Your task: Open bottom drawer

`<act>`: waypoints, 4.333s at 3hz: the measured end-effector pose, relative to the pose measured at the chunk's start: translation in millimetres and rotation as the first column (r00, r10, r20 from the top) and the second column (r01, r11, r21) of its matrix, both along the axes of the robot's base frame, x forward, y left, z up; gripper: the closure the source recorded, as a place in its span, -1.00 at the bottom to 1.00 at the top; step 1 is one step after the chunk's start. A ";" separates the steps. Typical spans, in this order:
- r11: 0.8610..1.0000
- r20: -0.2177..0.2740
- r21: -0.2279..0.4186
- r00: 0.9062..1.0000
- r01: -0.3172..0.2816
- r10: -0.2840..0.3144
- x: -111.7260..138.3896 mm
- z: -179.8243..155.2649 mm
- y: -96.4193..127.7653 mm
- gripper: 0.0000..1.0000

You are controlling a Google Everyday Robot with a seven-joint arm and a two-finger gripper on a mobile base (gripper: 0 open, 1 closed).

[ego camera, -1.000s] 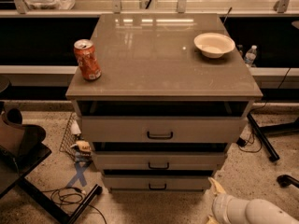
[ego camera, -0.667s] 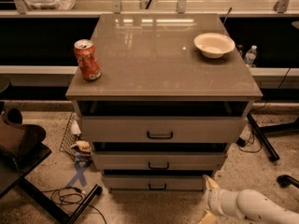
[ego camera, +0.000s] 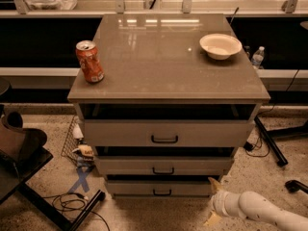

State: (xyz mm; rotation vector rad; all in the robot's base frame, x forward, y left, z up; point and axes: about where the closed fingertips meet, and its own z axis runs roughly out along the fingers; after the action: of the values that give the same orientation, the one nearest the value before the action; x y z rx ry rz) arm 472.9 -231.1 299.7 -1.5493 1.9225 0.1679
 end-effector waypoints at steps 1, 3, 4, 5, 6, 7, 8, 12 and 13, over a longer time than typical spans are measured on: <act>0.998 0.034 -0.047 0.999 0.043 -0.042 11.8 -24.9 -9.5 -1.00; 0.998 0.008 -0.055 1.000 0.020 -0.020 18.6 -44.9 -3.4 -1.00; 0.998 -0.017 -0.062 1.000 0.006 -0.007 28.6 -62.9 -0.4 -1.00; 0.998 -0.037 -0.069 0.999 0.005 -0.008 41.8 -77.3 -1.5 -1.00; 0.998 -0.066 -0.066 0.998 0.017 -0.021 52.1 -92.7 -4.6 -1.00; 0.997 -0.089 -0.081 0.996 0.017 -0.024 57.7 -103.4 -5.4 -1.00; 0.996 -0.113 -0.091 0.993 0.012 -0.022 61.1 -112.2 -5.0 -1.00; 0.996 -0.122 -0.086 0.992 0.004 -0.015 58.1 -117.3 1.2 0.71; 0.996 -0.122 -0.086 0.992 0.004 -0.015 58.1 -111.5 1.2 1.00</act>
Offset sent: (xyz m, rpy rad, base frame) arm 0.0043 -0.0052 -0.0211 -0.0326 -0.0071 -0.0187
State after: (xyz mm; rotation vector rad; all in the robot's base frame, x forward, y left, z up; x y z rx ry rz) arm 531.0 -229.9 188.2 -1.6190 2.0564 0.1824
